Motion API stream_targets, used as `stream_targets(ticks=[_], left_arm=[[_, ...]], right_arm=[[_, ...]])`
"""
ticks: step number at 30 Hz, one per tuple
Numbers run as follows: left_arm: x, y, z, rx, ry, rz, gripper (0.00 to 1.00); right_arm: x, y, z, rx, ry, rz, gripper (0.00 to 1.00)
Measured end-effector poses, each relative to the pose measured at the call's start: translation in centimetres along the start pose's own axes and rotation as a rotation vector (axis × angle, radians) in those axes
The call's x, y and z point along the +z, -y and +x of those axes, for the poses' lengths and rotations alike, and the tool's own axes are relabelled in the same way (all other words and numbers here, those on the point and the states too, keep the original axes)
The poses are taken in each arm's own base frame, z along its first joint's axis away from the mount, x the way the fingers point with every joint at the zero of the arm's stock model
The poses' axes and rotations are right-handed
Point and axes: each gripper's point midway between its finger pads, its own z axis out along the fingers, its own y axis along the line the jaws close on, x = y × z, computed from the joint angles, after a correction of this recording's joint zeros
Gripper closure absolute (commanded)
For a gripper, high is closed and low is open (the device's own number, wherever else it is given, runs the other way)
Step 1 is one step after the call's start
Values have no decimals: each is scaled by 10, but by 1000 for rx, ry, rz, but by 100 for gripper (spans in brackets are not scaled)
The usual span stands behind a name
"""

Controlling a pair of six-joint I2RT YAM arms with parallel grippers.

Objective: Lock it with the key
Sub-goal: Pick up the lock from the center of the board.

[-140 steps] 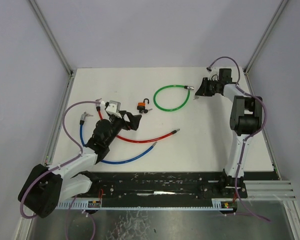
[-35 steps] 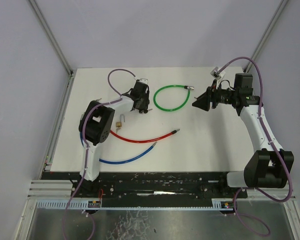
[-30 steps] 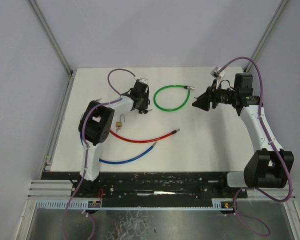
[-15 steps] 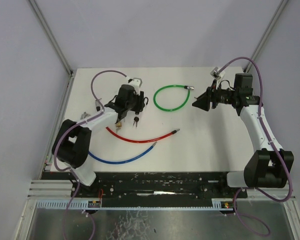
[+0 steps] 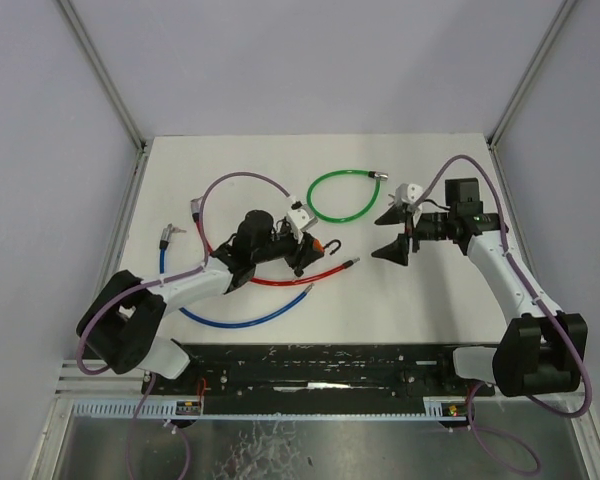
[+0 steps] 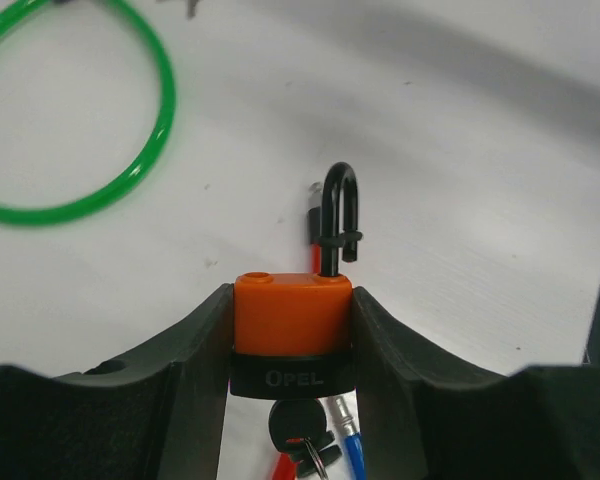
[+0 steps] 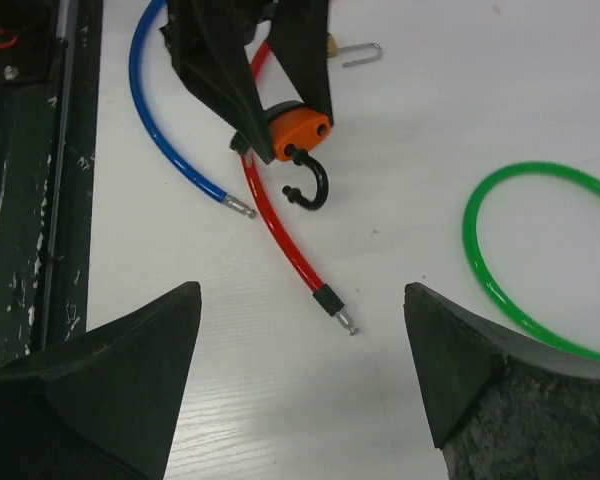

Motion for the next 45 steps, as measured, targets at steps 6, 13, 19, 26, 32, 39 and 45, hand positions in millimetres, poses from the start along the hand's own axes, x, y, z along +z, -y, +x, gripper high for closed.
stream_targets(ticks=[6, 13, 19, 26, 32, 39, 45], left_arm=[[2, 32, -15, 100, 71, 160, 100], [5, 53, -14, 124, 66, 307, 100], [6, 60, -11, 163, 56, 347, 100], [9, 75, -8, 256, 62, 387, 100], [10, 80, -6, 276, 58, 400, 100], [10, 80, -6, 283, 58, 401, 100], [10, 80, -6, 285, 59, 402, 100]], right_arm=[[7, -27, 8, -264, 0, -115, 12], [12, -45, 19, -408, -17, -200, 22], [15, -47, 23, -430, -47, -216, 35], [25, -53, 28, -417, -72, -252, 43], [37, -56, 37, -402, -111, -286, 48], [44, -59, 45, -390, -142, -313, 57], [49, -60, 48, -373, -151, -324, 66]])
